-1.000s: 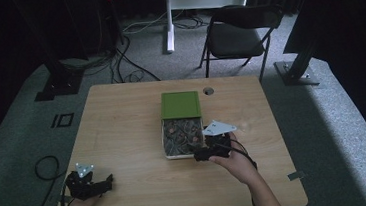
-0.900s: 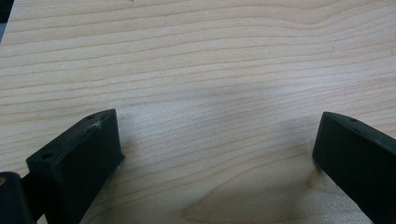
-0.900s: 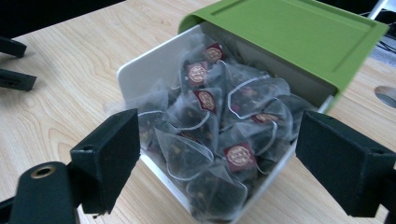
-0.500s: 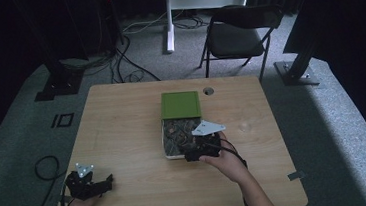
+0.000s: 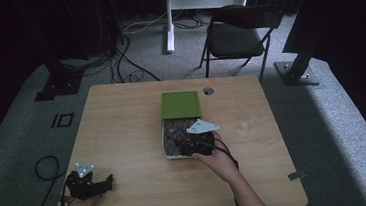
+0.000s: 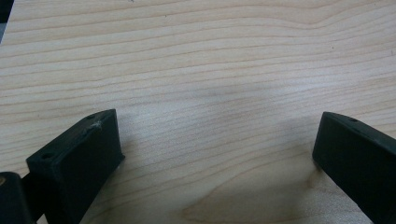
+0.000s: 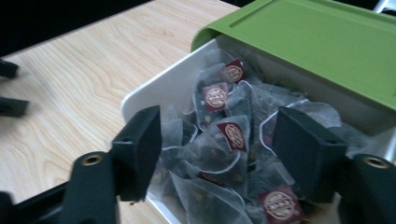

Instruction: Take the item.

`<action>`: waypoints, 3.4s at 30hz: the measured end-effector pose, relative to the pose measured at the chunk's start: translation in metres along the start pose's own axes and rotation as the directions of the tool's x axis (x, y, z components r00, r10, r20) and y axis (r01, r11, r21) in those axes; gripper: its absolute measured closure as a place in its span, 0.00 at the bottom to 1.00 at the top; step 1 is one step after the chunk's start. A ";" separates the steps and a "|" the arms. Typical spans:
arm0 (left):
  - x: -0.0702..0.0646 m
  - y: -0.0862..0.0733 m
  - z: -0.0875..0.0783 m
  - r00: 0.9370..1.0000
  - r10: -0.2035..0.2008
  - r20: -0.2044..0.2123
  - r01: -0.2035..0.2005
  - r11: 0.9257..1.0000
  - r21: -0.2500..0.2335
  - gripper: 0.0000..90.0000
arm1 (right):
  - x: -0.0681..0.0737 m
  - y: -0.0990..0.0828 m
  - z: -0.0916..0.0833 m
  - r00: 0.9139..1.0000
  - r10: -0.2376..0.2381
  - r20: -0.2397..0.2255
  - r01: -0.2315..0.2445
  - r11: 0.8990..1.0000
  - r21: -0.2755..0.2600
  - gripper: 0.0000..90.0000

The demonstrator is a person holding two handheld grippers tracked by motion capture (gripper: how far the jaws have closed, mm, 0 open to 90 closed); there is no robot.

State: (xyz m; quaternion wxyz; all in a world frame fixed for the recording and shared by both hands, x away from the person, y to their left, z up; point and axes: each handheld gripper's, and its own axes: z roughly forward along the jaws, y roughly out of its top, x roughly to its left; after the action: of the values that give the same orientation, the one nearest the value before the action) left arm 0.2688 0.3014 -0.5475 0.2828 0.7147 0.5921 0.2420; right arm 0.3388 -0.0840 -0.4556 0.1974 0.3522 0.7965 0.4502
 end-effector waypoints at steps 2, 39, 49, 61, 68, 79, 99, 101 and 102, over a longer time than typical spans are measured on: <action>0.000 0.000 0.000 1.000 0.002 0.000 -0.002 1.000 0.002 0.02 | 0.001 -0.002 0.002 1.000 -0.005 -0.001 0.005 1.000 0.013 0.43; 0.000 0.000 0.000 1.000 -0.002 0.000 0.002 1.000 -0.001 0.02 | 0.006 -0.012 0.025 0.996 -0.014 0.090 0.005 0.995 0.103 0.91; 0.000 0.000 0.000 1.000 0.001 0.000 -0.001 1.000 0.002 0.02 | 0.004 -0.007 0.015 0.998 0.000 0.071 -0.005 0.998 0.069 0.92; 0.000 0.000 0.000 1.000 -0.001 0.000 0.001 1.000 -0.001 0.02 | 0.001 0.007 -0.007 1.000 0.013 0.013 -0.013 1.000 -0.011 0.92; 0.000 0.000 0.000 1.000 -0.001 0.000 0.001 1.000 -0.001 0.02 | -0.004 0.014 -0.019 1.000 0.005 0.022 -0.004 0.999 -0.053 0.92; 0.000 0.000 0.000 1.000 -0.001 0.000 0.001 1.000 0.000 0.02 | -0.025 0.024 -0.038 0.998 0.031 0.051 -0.025 0.994 -0.102 0.92; 0.000 0.000 0.000 1.000 -0.001 0.000 0.001 1.000 -0.001 0.02 | -0.066 0.023 -0.068 0.988 0.084 0.131 -0.066 0.988 -0.138 0.92; 0.000 0.000 0.000 1.000 -0.001 0.000 0.001 1.000 -0.001 0.02 | -0.071 0.021 -0.072 0.985 0.089 0.145 -0.068 0.987 -0.142 0.92; 0.000 0.000 0.000 1.000 -0.001 0.000 0.001 1.000 -0.001 0.02 | -0.074 0.021 -0.073 0.985 0.095 0.146 -0.074 0.987 -0.144 0.92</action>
State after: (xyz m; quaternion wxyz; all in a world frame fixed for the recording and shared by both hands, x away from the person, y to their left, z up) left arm 0.2689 0.3014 -0.5475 0.2831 0.7143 0.5924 0.2422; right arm 0.3500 -0.1735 -0.4003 0.2623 0.4045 0.7304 0.4838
